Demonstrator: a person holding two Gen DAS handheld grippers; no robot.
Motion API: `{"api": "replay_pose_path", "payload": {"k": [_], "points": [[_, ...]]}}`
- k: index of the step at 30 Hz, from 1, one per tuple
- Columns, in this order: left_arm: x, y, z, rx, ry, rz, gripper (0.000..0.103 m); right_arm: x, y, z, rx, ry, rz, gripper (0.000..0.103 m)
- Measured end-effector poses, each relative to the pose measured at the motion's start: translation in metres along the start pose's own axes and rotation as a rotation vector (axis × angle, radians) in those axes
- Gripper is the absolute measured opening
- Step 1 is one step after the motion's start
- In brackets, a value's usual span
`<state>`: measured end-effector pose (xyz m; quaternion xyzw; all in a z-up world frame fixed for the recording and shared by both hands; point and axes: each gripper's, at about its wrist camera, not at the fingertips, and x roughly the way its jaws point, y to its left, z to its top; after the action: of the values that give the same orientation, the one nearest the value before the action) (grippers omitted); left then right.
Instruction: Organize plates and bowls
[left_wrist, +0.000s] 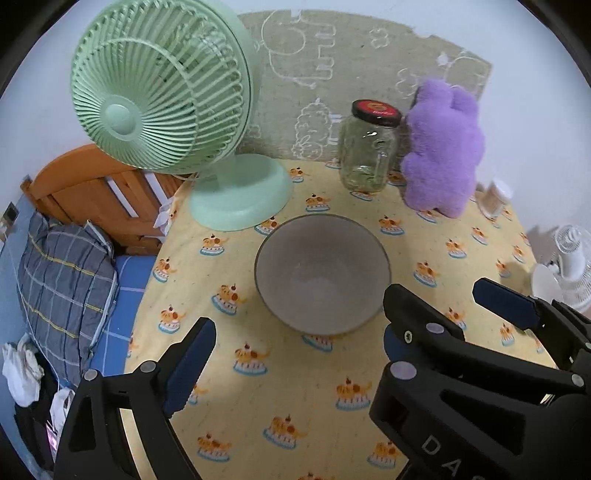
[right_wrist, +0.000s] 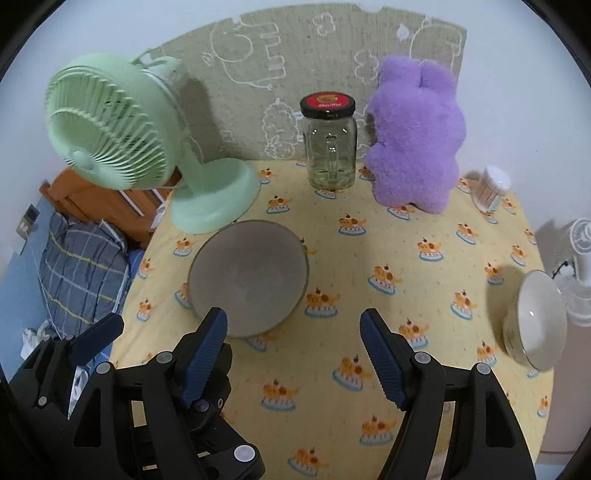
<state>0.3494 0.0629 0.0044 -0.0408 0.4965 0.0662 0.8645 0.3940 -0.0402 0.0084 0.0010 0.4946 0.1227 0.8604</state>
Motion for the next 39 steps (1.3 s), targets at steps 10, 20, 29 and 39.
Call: {"api": "replay_pose_path", "payload": {"k": [10, 20, 29, 39], "points": [[0.051, 0.004, 0.015, -0.075, 0.026, 0.095, 0.081, 0.051, -0.009, 0.024, -0.015, 0.021, -0.018, 0.077], [0.085, 0.007, 0.023, -0.059, 0.039, 0.132, 0.043, 0.086, -0.009, 0.034, -0.013, 0.013, -0.022, 0.036], [0.088, 0.015, 0.025, -0.053, 0.029, 0.121, 0.031, 0.092, 0.001, 0.037, -0.046, 0.006, -0.022, 0.013], [0.081, 0.015, 0.018, -0.056, 0.052, 0.106, 0.030, 0.084, 0.006, 0.030, -0.075, 0.022, -0.041, 0.013]]}}
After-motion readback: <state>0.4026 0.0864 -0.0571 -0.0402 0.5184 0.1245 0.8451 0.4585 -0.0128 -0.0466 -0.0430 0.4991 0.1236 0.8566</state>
